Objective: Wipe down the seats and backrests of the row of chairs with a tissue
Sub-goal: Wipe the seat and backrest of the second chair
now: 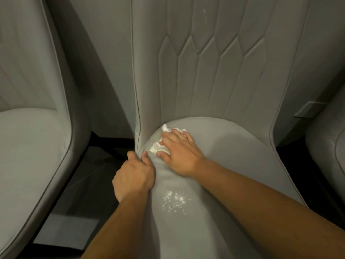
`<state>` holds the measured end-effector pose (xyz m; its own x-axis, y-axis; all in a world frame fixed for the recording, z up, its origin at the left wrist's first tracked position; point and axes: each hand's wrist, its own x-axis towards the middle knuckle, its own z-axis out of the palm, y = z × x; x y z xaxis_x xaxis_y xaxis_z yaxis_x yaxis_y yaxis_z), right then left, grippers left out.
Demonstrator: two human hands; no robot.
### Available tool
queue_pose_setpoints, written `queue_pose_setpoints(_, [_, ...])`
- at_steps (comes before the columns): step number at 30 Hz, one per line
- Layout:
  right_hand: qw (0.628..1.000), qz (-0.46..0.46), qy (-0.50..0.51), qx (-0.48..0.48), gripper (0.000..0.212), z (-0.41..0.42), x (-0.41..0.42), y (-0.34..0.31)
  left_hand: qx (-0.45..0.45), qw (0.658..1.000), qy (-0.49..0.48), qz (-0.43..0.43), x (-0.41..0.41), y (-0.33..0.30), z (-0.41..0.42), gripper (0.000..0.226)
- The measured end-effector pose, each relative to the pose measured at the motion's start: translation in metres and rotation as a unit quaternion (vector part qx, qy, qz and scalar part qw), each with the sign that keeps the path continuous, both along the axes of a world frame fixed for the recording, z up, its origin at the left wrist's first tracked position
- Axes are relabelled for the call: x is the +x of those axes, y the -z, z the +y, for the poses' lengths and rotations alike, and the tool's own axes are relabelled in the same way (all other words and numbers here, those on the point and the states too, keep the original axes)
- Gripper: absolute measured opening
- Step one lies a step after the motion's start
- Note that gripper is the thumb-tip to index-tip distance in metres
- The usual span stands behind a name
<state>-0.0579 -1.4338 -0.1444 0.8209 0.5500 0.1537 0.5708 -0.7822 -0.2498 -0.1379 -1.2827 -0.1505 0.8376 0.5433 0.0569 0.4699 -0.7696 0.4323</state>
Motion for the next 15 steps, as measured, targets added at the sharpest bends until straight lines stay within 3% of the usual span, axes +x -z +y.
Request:
queue_pose_setpoints(5, [0.988,0.101,0.121,0.006,0.084,0.015,0.011,-0.002,0.0,1.0,0.001,0.004,0.002,0.0,0.0,0.04])
queue_pose_setpoints(8, [0.978,0.095,0.188,-0.002,0.1,0.033,0.021,0.0,0.001,1.0,-0.002,0.008,0.003,0.001,0.0,0.04])
queue_pose_setpoints(11, [0.976,0.074,0.202,-0.026,0.099,0.042,0.024,0.0,0.0,1.0,-0.007,0.011,0.003,0.001,0.0,0.04])
queue_pose_setpoints(15, [0.992,0.073,0.097,-0.037,0.077,0.022,0.017,-0.006,0.0,1.0,-0.003,0.01,0.002,0.0,-0.001,0.04])
